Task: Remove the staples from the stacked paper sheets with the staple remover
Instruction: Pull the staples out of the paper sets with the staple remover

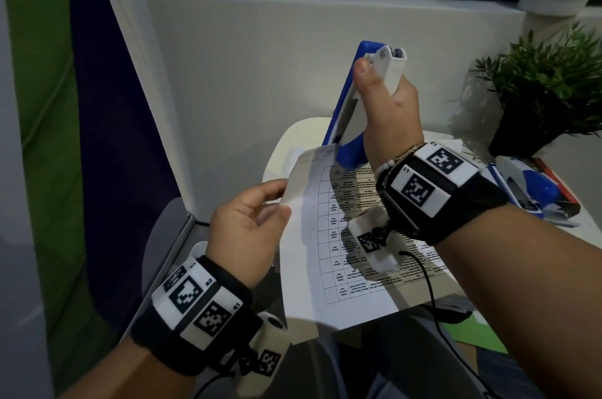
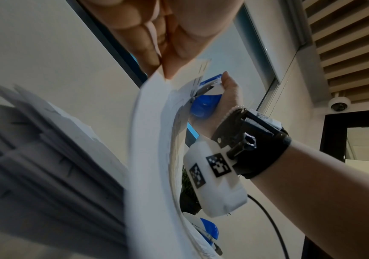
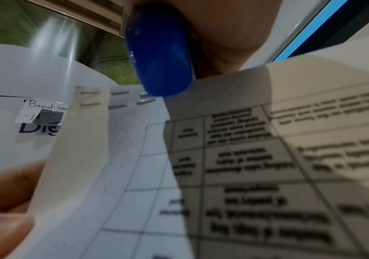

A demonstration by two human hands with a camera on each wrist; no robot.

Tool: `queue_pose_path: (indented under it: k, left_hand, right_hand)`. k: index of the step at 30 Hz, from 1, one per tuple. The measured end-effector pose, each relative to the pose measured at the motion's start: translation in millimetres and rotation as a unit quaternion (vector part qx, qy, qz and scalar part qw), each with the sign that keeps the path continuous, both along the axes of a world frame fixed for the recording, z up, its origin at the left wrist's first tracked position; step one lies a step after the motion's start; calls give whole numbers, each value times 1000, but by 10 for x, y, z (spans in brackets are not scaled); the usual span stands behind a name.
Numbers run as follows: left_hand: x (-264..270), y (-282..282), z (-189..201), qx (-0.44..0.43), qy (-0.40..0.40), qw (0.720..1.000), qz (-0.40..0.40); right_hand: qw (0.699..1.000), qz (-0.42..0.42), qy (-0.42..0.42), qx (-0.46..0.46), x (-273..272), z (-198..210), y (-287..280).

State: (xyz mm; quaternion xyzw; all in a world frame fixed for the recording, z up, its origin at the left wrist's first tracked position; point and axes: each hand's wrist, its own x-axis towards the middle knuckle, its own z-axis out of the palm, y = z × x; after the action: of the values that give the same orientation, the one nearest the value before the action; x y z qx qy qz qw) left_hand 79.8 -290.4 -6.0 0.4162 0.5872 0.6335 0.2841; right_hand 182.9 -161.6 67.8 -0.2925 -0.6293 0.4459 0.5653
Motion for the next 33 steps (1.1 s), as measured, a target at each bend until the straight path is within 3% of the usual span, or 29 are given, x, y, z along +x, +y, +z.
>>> queue_pose_path:
  k: [11, 15, 22, 23, 25, 27, 28, 33]
  left_hand:
    - [-10, -5, -29, -1, 10, 1000, -1]
    - [-27, 29, -36, -3, -31, 1000, 5]
    - [-175, 105, -168, -7, -35, 997, 68]
    - [-191, 91, -180, 3, -1, 997, 73]
    - [-221, 59, -192, 38, 168, 982, 80]
    - [-255, 42, -243, 54, 346, 935, 55]
    - [-274, 45, -291, 52, 396, 916, 37]
    - [-327, 67, -413, 31, 469, 882, -4]
  right_hand:
    - [1000, 13, -12, 2, -17, 11, -14]
    - [999, 38, 6, -35, -3, 29, -7]
    - [991, -61, 76, -94, 221, 2, 70]
    - [989, -71, 79, -102, 251, -45, 76]
    - [985, -88, 93, -116, 306, -137, 85]
    - [981, -101, 101, -131, 352, -218, 97]
    - [979, -107, 101, -141, 374, -248, 99]
    - [976, -119, 96, -153, 432, -355, 119]
